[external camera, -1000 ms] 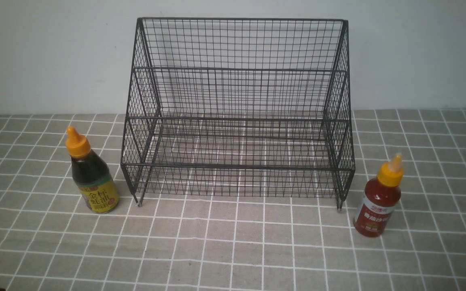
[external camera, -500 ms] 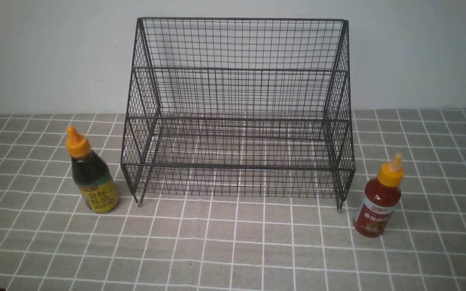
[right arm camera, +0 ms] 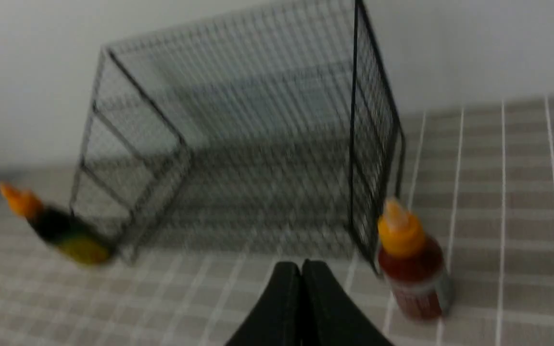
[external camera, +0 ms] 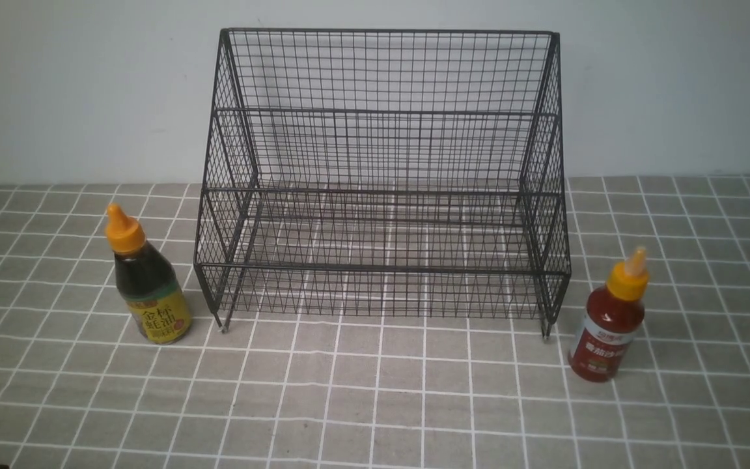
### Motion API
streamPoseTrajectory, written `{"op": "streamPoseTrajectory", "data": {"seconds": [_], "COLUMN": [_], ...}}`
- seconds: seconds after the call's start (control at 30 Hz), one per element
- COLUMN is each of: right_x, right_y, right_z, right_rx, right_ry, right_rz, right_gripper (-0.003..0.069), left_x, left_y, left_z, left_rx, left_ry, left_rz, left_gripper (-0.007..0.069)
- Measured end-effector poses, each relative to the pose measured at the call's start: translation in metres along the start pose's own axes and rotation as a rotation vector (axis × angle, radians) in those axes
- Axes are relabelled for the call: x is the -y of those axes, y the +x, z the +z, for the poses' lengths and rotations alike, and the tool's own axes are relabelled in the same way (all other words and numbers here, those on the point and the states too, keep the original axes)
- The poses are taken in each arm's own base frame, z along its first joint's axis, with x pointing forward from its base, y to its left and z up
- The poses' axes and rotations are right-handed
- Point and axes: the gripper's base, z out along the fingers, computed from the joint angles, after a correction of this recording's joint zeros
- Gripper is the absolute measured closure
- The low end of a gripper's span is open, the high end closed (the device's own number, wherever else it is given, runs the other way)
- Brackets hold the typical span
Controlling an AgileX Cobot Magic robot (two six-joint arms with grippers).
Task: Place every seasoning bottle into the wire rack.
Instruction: Use the right arm to grab the condiment bottle closest to it
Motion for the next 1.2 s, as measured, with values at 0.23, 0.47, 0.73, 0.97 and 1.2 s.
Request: {"op": "streamPoseTrajectory", "data": {"seconds": [0.23,0.47,0.73,0.97,1.2], "right_x": [0.024,0.015,0.006,0.025,0.033], "right_y": [-0.058,-0.063,-0.053,-0.043,-0.028], "right_z": [0.060,0.094,0.150,0.196,0.229], "right_rx": [-0.371,-0.463,-0.492,-0.521,-0.586], "right_ry": [0.119,0.080,0.197,0.284,0.272], "right_rz": [-0.020,-0.084,-0.119,-0.083,-0.070], "right_gripper": [0.0668,0.0624,0.0348,0.0137,0.0127], "left_x": [0.000,0.000,0.000,0.000,0.000], "left_y": [0.000,0.000,0.000,0.000,0.000], "left_z": [0.000,0.000,0.000,0.000,0.000], "left_rx": [0.000,0.000,0.000,0.000,0.000], "left_ry": [0.000,0.000,0.000,0.000,0.000], "left_rz": [0.000,0.000,0.000,0.000,0.000], "left_gripper": [0.0631,0.0631,0.0631,0.0631,0.0631]}}
